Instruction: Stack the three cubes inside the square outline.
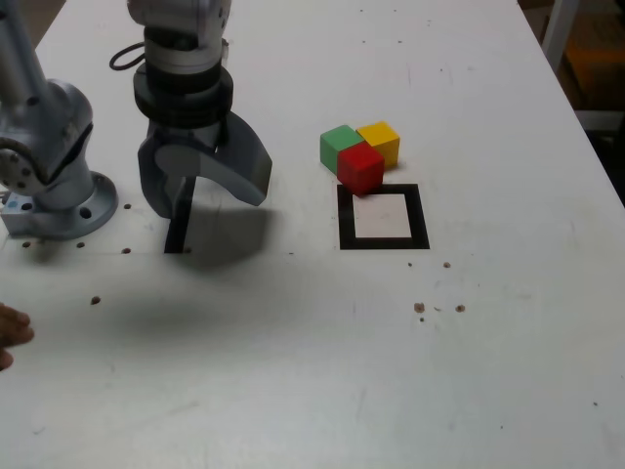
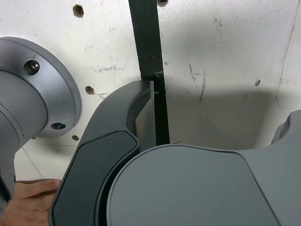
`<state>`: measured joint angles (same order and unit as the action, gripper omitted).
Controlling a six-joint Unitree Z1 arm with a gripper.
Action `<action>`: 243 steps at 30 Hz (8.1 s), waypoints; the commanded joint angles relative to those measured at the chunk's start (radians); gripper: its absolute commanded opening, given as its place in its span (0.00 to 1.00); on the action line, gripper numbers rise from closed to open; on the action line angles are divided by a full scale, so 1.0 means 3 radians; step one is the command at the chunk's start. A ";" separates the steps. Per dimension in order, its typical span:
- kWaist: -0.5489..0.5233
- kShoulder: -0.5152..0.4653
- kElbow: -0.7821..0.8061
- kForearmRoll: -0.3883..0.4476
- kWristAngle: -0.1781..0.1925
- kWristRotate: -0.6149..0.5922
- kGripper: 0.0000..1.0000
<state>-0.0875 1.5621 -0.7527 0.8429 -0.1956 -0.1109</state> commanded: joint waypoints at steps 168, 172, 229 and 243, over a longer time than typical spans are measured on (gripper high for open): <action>0.0287 0.2156 -0.3250 0.1586 -0.0030 -0.0414 0.27; 0.0284 0.2168 -0.3259 0.1624 -0.0072 -0.0361 0.27; 0.0885 0.1462 -0.3289 0.2157 0.0798 0.1832 0.99; 0.0888 0.1347 -0.2821 0.1873 0.1331 0.3850 0.99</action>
<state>0.1799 1.9619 -1.6033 1.4099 0.2079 0.8623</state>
